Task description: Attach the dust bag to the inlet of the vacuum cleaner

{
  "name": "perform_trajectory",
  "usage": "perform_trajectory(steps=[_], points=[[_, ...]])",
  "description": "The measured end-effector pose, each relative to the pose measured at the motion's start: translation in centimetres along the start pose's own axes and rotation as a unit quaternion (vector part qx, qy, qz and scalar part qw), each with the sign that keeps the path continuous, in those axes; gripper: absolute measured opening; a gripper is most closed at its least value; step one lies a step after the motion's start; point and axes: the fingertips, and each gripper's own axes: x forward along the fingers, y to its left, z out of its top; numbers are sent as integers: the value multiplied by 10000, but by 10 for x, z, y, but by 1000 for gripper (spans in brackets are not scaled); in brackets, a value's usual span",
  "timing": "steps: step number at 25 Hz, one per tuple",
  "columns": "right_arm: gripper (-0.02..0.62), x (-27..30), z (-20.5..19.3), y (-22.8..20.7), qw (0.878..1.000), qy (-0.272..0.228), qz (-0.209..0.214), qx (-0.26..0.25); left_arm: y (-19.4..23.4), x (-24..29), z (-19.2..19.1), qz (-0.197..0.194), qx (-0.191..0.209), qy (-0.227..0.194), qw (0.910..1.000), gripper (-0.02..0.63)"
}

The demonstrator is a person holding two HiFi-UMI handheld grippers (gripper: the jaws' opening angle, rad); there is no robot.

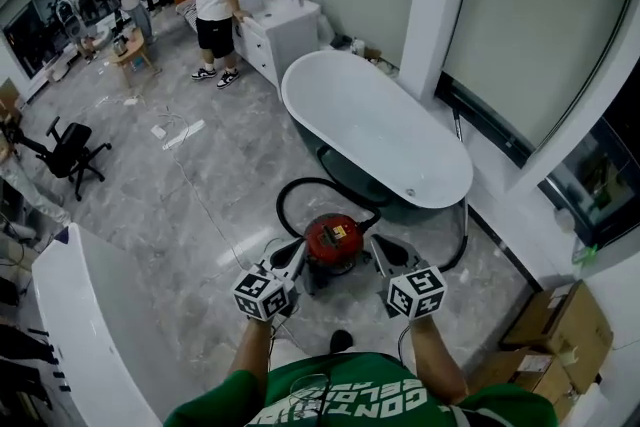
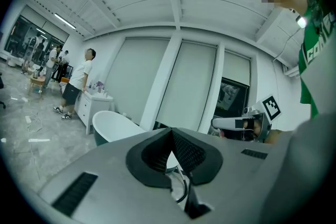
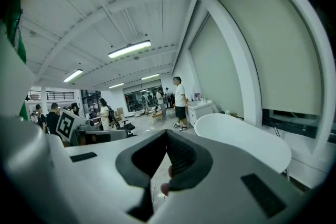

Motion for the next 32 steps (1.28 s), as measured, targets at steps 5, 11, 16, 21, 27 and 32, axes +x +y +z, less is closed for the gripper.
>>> perform_trajectory(steps=[5, 11, 16, 21, 27, 32], points=[[8, -3, 11, 6, 9997, -57, 239, -48, -5, -18, 3, 156, 31, -186, 9997, 3], [8, -9, 13, 23, 9990, 50, 372, -253, -11, -28, 5, 223, -11, -352, 9991, 3], [8, -19, 4, 33, 9989, 19, 266, -384, -15, -34, -1, 222, 12, -385, 9990, 3], [8, -28, -8, 35, 9990, 17, 127, -421, -29, -35, -1, 129, 178, -346, 9992, 3], [8, -43, -17, 33, 9990, -4, -87, -433, -47, -22, -4, -21, 205, -292, 9994, 3], [8, -53, -16, 21, 9991, -70, -271, -312, -59, -11, -1, -197, 352, -205, 9990, 3]])
